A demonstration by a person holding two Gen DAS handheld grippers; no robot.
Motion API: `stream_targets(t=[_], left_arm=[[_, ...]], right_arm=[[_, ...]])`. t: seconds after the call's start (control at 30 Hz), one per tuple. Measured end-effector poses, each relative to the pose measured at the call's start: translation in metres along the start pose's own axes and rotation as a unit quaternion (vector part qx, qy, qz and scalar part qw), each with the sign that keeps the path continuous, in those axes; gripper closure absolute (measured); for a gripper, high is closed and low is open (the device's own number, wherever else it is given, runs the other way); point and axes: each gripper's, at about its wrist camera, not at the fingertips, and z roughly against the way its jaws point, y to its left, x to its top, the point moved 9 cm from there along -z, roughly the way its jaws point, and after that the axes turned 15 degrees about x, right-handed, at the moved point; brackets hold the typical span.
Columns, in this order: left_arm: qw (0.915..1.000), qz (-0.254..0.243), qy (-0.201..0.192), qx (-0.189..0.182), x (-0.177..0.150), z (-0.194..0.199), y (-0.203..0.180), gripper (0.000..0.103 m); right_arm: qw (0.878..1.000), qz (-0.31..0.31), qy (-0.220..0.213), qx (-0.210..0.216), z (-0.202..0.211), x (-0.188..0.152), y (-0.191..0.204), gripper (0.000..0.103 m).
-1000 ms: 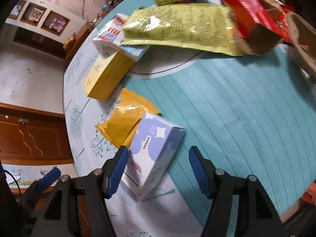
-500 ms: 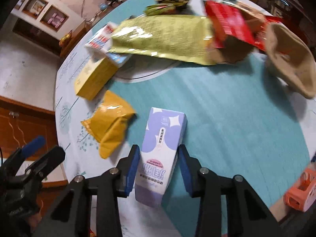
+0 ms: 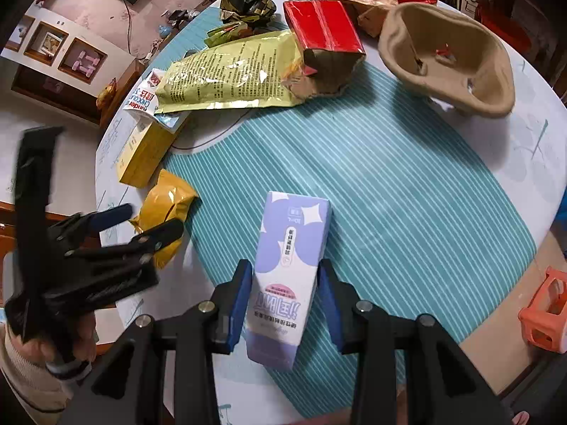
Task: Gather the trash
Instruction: 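Grasp the lavender carton with the right tool while the left tool grasps the yellow envelope, then carry the carton and envelope over the black bin and open both tools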
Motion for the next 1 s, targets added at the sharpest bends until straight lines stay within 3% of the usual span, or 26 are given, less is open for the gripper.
stream_targets(t=[0.27,0.67,1.0], left_arm=[[0.9995,0.025,-0.009,-0.02,-0.008,0.006,-0.001,0.086],[0.9922,0.093,-0.043,-0.072,-0.045,0.073,-0.003,0.089],[0.9851,0.138,-0.074,-0.071,-0.062,0.145,-0.068,0.089]], right_arm=[[1.0,0.005,0.01,0.011,0.003,-0.004,0.004,0.066],[0.998,0.062,0.005,0.023,0.042,-0.003,0.02,0.066],[0.989,0.14,0.002,0.049,0.1,-0.01,0.009,0.066]])
